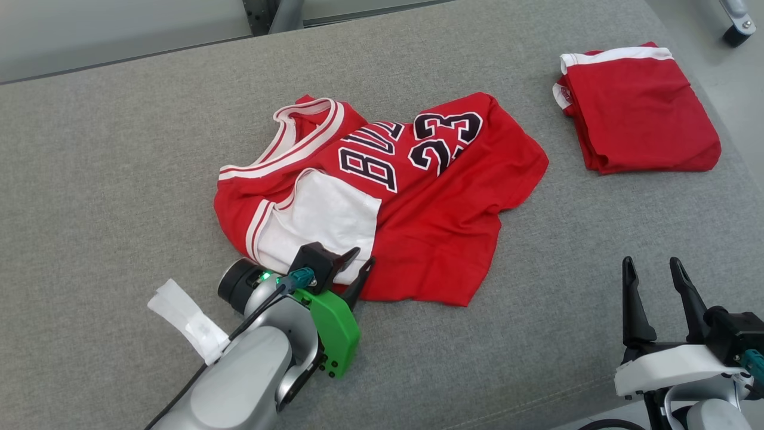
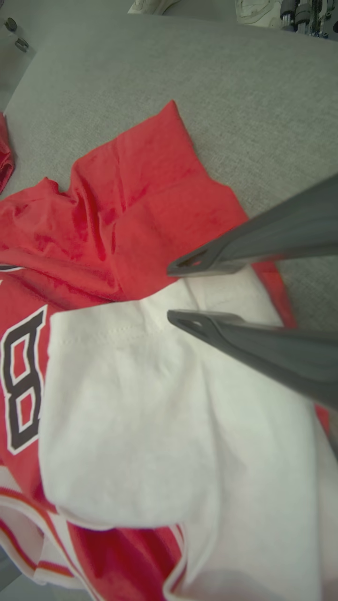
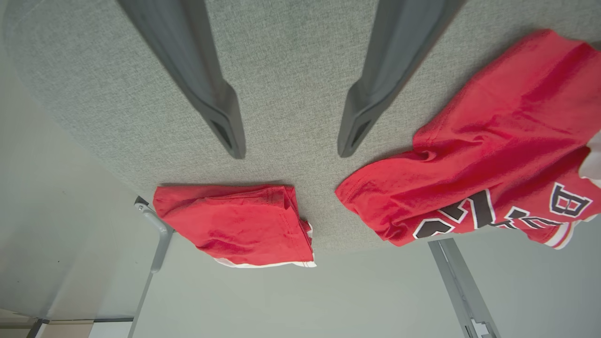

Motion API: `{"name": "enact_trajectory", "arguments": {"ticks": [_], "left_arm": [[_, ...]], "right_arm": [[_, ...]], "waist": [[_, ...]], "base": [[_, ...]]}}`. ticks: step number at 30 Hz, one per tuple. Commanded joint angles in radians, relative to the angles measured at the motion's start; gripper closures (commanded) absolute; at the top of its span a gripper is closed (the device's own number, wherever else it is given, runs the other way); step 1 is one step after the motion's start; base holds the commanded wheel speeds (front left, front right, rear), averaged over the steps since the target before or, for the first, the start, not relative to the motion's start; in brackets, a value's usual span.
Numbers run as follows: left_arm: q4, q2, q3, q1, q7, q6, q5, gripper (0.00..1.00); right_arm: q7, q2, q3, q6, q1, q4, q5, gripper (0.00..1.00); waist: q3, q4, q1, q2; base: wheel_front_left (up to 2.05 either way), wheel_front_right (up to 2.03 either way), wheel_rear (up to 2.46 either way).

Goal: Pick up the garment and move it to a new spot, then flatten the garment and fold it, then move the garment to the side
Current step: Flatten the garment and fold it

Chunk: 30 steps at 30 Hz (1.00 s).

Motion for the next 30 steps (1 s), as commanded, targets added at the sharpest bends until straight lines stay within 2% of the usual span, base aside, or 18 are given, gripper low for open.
{"name": "enact_trajectory", "arguments": {"ticks": [1, 6, 8, 9, 11, 12, 13, 22, 26, 30], "left_arm": [[0.005, 0.008, 0.000, -0.011, -0.007, 0.004, 0.004, 0.64], [0.019, 0.013, -0.005, -0.018, -0.012, 0.008, 0.007, 0.64], [0.024, 0.012, -0.008, -0.019, -0.013, 0.009, 0.006, 0.72], [0.024, 0.012, -0.008, -0.019, -0.013, 0.009, 0.006, 0.72], [0.031, 0.009, -0.010, -0.021, -0.016, 0.009, 0.005, 0.85], [0.035, 0.008, -0.011, -0.023, -0.016, 0.009, 0.003, 0.98], [0.040, 0.007, -0.012, -0.024, -0.015, 0.008, 0.001, 1.00], [0.014, 0.013, 0.010, -0.013, -0.046, 0.005, -0.031, 1.00], [-0.087, 0.049, 0.054, 0.032, -0.065, 0.026, -0.075, 1.00], [-0.219, 0.103, 0.065, 0.077, -0.026, 0.048, -0.085, 1.00]], "right_arm": [[-0.001, -0.003, -0.002, -0.001, -0.005, 0.001, 0.011, 0.00], [-0.001, -0.003, -0.004, -0.001, -0.001, 0.001, 0.012, 0.00], [-0.001, -0.003, -0.003, -0.001, -0.004, 0.002, 0.014, 0.00], [-0.001, -0.003, -0.003, -0.001, -0.004, 0.002, 0.014, 0.00], [-0.001, -0.003, -0.002, -0.001, -0.008, 0.002, 0.015, 0.00], [-0.001, -0.003, -0.001, -0.001, -0.009, 0.002, 0.016, 0.00], [-0.001, -0.003, -0.002, -0.001, -0.009, 0.002, 0.016, 0.00], [-0.001, -0.003, -0.014, -0.001, 0.004, 0.005, 0.020, 0.00], [-0.001, -0.003, -0.028, -0.001, 0.024, 0.002, 0.022, 0.00], [-0.001, -0.003, -0.037, -0.001, 0.028, 0.000, 0.012, 0.00]], "waist": [[0.000, 0.000, 0.0000, 0.0000], [0.001, 0.005, 0.0000, 0.0000], [0.002, 0.007, 0.0000, 0.0000], [0.002, 0.007, 0.0000, 0.0000], [0.003, 0.008, 0.0000, 0.0000], [0.004, 0.008, 0.0000, 0.0000], [0.004, 0.008, 0.0000, 0.0000], [-0.006, 0.014, 0.0000, 0.0000], [-0.019, 0.035, 0.0000, 0.0000], [-0.019, 0.076, 0.0000, 0.0000]], "base": [[0.00, 0.00, 0.00], [0.00, 0.00, 0.00], [0.00, 0.00, 0.00], [0.00, 0.00, 0.00], [0.00, 0.00, 0.00], [0.00, 0.00, 0.00], [0.00, 0.00, 0.00], [0.00, 0.00, 0.00], [0.00, 0.00, 0.00], [0.00, 0.00, 0.00]]}}
